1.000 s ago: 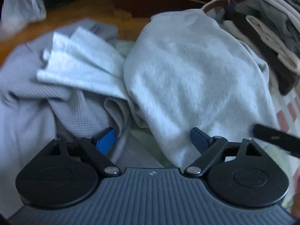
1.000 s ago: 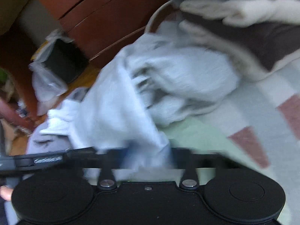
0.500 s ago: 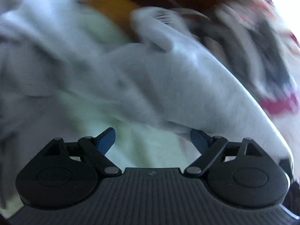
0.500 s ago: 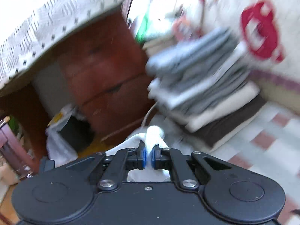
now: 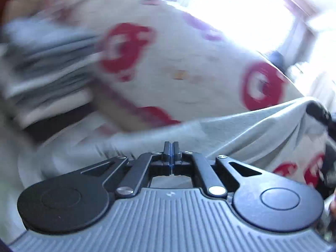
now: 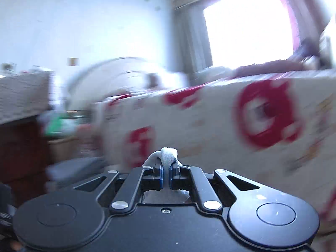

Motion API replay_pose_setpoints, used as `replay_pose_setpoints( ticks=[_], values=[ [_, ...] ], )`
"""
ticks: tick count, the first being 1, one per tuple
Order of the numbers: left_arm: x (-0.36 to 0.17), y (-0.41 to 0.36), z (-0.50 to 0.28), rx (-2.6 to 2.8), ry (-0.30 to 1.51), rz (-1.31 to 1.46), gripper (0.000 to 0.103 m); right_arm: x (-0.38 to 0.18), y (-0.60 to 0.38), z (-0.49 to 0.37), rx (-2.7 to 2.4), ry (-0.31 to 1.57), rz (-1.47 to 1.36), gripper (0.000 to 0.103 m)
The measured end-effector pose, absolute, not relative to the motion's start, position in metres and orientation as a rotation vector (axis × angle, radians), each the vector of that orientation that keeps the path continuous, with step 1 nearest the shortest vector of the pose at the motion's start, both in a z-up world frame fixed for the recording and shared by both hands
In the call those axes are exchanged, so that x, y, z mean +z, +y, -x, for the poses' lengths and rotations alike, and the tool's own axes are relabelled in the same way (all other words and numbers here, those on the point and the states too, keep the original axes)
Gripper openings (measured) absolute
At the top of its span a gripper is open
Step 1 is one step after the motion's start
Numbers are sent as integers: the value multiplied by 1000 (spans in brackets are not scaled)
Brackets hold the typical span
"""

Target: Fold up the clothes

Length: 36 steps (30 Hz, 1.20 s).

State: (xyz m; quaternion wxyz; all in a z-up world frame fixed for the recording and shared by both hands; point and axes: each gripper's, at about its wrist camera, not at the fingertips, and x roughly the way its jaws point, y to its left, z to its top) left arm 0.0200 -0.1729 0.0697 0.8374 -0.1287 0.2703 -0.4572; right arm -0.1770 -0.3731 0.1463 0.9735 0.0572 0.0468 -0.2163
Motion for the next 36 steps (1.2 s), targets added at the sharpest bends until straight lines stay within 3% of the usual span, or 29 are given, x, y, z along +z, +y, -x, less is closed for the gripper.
replay_pose_setpoints(
  ticks=[1,3,4,5,6,8,12,17,19,24,28,36],
  values=[
    [74,-186,-19,-1006,593,250,5,147,-384,183,-542,105,-73,7],
    [68,-197,-17,-1079,616,248,21,136,-412,189,-723,181,29,7],
    [60,-198,-16,-1102,627,255,44,123,-430,191,-807,235,50,8],
    [46,-199,-19,-1116,647,262,61,106,-451,192,-865,303,41,11],
    [28,-205,-25,-1116,681,252,63,84,-471,189,-903,394,17,14],
    [-9,-228,-40,-1097,786,159,63,34,-510,195,-1014,504,-66,27],
    [-86,-273,-62,-1034,971,-69,63,-49,-534,199,-1045,636,-279,30],
    [-135,-271,-77,-982,1112,-58,63,-108,-508,172,-833,707,-487,36],
    [-141,-263,-83,-973,1144,-28,63,-116,-483,166,-708,713,-523,43],
    [-135,-237,-94,-919,1192,50,65,-116,-417,125,-333,802,-399,51],
    [-138,-227,-105,-887,1244,101,66,-113,-360,96,-79,857,-277,67],
    [-140,-216,-117,-805,1183,108,66,-138,-321,51,10,903,-253,68]
  ],
)
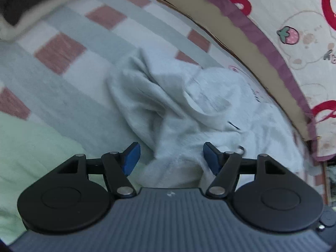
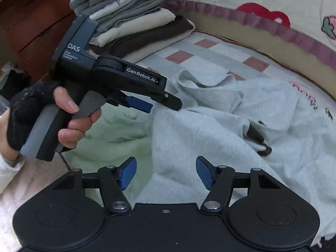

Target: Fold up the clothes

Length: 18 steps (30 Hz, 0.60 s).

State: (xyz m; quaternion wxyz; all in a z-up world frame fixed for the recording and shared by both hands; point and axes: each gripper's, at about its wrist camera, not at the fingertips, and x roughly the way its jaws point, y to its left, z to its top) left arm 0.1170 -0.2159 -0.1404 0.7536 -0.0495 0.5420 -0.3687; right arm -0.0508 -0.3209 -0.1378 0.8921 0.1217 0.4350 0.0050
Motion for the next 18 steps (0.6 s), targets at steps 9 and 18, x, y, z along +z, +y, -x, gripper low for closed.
replay_pose_setpoints(
  ticks=[9,18],
  values=[
    [-137,-193,-135,-670,1131,157,66,-154,-322,46,-14,906,-105,3],
    [-126,-201,-129,-690,1081,82,67,-57,-447,174,-755,638,-102,3]
  ],
)
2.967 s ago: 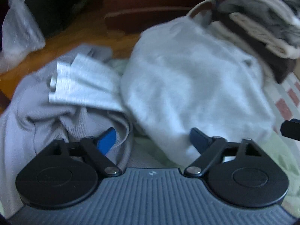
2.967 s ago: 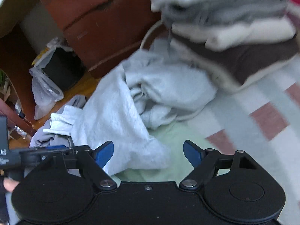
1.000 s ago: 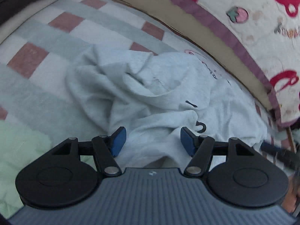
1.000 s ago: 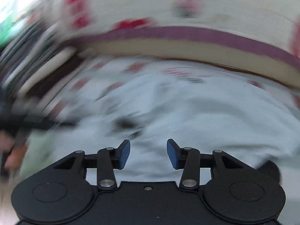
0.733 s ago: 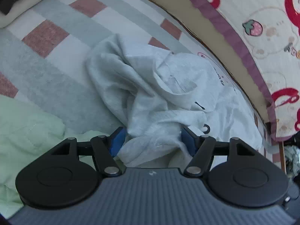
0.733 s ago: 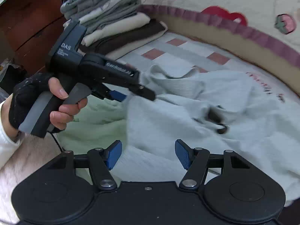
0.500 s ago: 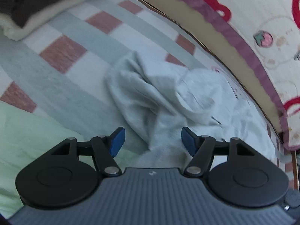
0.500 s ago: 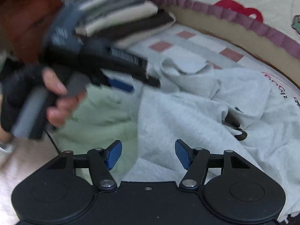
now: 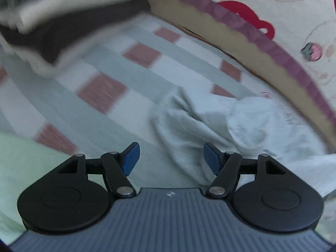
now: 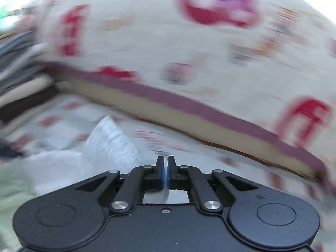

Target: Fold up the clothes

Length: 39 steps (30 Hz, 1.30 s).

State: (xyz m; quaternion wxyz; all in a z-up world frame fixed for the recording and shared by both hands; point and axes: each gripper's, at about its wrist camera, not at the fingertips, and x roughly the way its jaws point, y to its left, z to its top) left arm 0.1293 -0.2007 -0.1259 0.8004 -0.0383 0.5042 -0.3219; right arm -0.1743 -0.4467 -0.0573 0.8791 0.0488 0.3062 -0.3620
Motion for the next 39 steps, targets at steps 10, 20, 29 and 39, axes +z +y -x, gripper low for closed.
replay_pose_setpoints(
  ticks=[10,20,29,39],
  values=[
    [-146,-210,-125,-763,1241,217,69,-116,-479,207,-1023,881,-99,6],
    [-163,-222,-118,-850,1386,411,71,-70,-479,203,-747,581,-286,55],
    [-178,-242,-121,-841,1393,459,76,-168,-473,104,-346,991,-213,63],
    [-154,-266,-96,-916,1107,99,9,-199,-493,98,-369,994,-328,39]
  ],
)
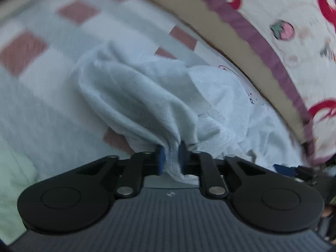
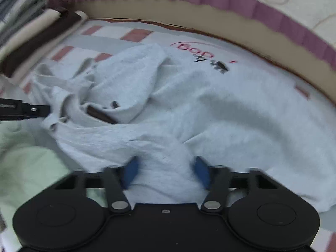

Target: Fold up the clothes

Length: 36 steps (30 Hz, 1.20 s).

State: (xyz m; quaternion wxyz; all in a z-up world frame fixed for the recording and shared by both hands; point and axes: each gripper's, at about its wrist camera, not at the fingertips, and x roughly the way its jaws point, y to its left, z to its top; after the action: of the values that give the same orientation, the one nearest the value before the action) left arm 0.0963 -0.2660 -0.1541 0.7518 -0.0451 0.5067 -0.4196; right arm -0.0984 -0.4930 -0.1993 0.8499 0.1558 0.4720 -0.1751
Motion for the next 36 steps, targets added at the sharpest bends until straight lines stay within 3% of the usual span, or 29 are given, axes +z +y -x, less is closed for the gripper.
replay_pose_setpoints(
  ticks=[1,4,10,14,17,21,22,24,25,26,28,32,36],
  values=[
    [-149,-266,-93,-927,1070,74,8,-199,-490,102,-353,980,-321,18],
    [-128,-262,-85,-950,956,34,7,-176,-484,119,-350,871,-359,10],
    [-79,-240,-72,-1005,730,56,8,-83,-481,195,-552,573,-366,8],
    [-81,-235,-76,-1119,880,129,10,-58,-460,235,-517,560,-377,8],
    [-99,-233,-80,-1107,1021,118,10,-94,-447,249,-421,647,-555,8],
    [-122,-227,-98,-1041,1184,172,10,-141,-422,233,-419,787,-532,8],
    [-125,-227,-102,-1018,1196,173,14,-146,-421,229,-414,810,-535,9],
    [-127,-226,-106,-971,1192,161,30,-151,-420,224,-398,861,-545,16],
    [-128,-224,-109,-934,1185,158,42,-153,-419,224,-396,884,-557,17],
    [-129,-220,-109,-901,1177,151,47,-154,-419,223,-393,906,-570,18],
    [-131,-215,-113,-833,1164,124,47,-159,-422,227,-410,927,-651,46],
    [-141,-208,-127,-796,1205,196,52,-171,-428,261,-468,859,-899,51],
    [-157,-211,-136,-785,1272,286,56,-189,-450,304,-569,630,-1240,61]
  ],
)
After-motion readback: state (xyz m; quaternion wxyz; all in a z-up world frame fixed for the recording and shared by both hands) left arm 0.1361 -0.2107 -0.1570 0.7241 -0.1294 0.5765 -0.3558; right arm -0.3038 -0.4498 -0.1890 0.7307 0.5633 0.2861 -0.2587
